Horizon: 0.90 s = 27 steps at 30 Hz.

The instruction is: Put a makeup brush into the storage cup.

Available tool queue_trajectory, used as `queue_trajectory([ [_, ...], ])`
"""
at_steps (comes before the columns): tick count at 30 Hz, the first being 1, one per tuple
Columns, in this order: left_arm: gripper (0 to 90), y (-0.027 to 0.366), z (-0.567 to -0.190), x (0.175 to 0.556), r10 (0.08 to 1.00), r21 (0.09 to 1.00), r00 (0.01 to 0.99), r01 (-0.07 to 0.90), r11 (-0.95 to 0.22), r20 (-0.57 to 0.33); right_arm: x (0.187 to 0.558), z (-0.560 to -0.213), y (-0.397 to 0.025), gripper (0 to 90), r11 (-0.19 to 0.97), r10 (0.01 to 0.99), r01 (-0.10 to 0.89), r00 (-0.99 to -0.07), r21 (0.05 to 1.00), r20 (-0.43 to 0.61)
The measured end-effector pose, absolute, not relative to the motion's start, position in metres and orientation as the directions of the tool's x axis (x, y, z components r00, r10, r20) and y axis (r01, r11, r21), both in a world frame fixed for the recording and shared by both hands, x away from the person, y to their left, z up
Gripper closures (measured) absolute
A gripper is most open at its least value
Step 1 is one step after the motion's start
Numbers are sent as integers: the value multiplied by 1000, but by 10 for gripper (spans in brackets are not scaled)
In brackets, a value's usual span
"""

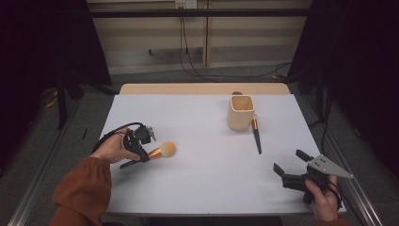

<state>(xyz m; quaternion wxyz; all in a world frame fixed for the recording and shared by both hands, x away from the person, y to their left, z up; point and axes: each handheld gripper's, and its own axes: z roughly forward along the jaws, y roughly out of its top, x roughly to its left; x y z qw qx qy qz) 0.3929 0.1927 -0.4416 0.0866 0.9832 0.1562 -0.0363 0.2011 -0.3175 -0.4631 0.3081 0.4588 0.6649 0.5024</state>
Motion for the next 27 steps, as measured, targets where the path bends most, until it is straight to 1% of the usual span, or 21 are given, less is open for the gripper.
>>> queue_trajectory([
  [2,746,194,-441,392,308,164,946,320,-933,-98,201,-463,-317,0,76,920,302,-389,950,50],
  [4,746,197,-441,392,335,181,935,351,-919,-114,201,-463,-317,0,76,919,303,-390,950,50],
  [9,746,201,-439,392,347,212,930,365,-906,-120,201,-463,-318,0,75,920,303,-389,950,51],
  [11,746,204,-434,392,364,249,922,387,-888,-134,201,-463,-318,0,80,919,305,-391,949,48],
  [13,746,205,-432,393,369,264,917,397,-879,-149,201,-463,-318,0,80,919,305,-391,949,48],
  [15,746,205,-427,392,381,312,910,415,-855,-165,201,-463,-318,0,83,918,303,-393,949,45],
  [17,746,206,-425,393,384,326,908,419,-848,-168,201,-463,-318,0,83,918,303,-393,949,45],
  [19,746,207,-421,394,418,369,891,454,-811,-179,201,-463,-318,0,83,918,302,-393,950,45],
  [22,745,210,-419,395,425,388,885,465,-796,-190,201,-463,-318,0,83,918,302,-394,950,45],
  [24,746,212,-417,395,469,432,859,509,-744,-204,201,-463,-318,0,83,918,302,-394,950,45],
  [25,746,212,-417,395,469,432,859,509,-744,-204,201,-463,-318,0,83,918,302,-394,950,45],
  [26,746,218,-417,398,496,467,840,537,-702,-221,201,-463,-318,0,83,918,302,-394,950,45],
  [27,746,218,-417,398,496,467,840,537,-702,-221,201,-463,-318,0,83,918,302,-394,950,45],
])
